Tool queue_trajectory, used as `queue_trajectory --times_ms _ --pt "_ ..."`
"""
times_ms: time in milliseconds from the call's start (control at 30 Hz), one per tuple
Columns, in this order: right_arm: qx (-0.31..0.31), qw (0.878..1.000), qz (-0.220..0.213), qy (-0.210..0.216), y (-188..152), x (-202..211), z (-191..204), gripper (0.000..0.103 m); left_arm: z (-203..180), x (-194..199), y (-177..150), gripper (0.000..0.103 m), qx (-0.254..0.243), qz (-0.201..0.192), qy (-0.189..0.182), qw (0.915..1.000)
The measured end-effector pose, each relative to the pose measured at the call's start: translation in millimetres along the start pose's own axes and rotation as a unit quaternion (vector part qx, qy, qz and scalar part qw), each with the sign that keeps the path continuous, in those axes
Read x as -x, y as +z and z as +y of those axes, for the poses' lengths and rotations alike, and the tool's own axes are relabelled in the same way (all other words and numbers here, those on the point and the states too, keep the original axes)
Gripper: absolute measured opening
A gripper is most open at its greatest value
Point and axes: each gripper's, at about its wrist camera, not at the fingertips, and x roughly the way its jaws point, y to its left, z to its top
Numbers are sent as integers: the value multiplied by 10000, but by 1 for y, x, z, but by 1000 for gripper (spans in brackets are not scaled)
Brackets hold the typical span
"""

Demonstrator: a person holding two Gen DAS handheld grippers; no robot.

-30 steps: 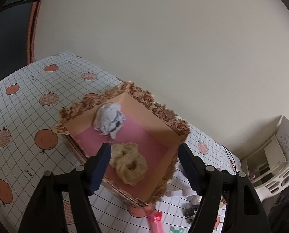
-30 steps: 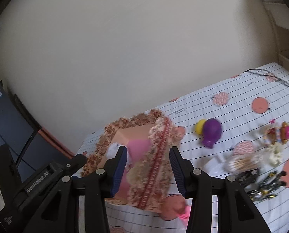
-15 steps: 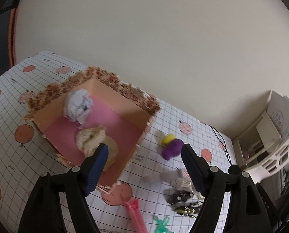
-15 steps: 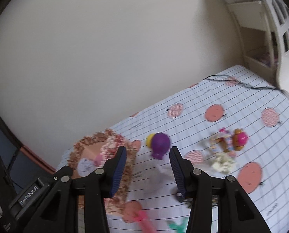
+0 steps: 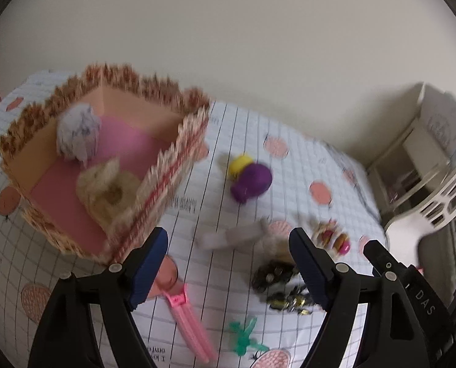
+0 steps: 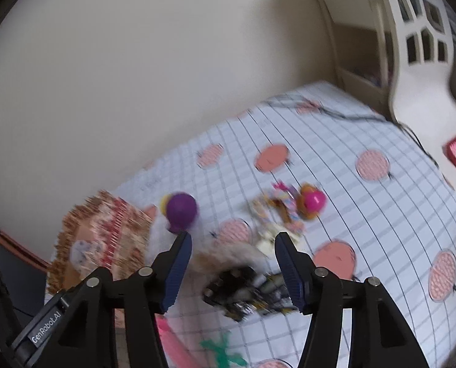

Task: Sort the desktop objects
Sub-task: 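Move both tools back to the remaining items on the table, then grasp the pink hair roller with the left tool while the right tool reaches the black-gold figures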

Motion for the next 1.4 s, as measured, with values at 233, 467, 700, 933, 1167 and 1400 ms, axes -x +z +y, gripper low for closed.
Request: queue_trajectory --times_ms 233,467,700,933,1167,1400 --pt "-468 9926 998 -513 -13 -34 -31 61 4 -36 -22 82 170 871 490 9948" --pt "-724 9831 1564 -613 -26 -52 -43 64 12 -62 -45 82 255 1476 922 9844" --pt "-562 9786 1884 -604 -35 -65 -33 65 21 -73 -63 82 581 1847 902 9769" --pt "-525 9737 2101 -703 -42 -79 -26 65 24 -76 -75 64 642 1965 931 9740" --pt "-621 9746 2019 -749 -42 -83 -29 66 26 -69 -78 29 511 1721 1024 9784" --pt "-639 9747 2008 -748 -40 -88 -30 67 25 -66 -80 28 453 1694 784 9814"
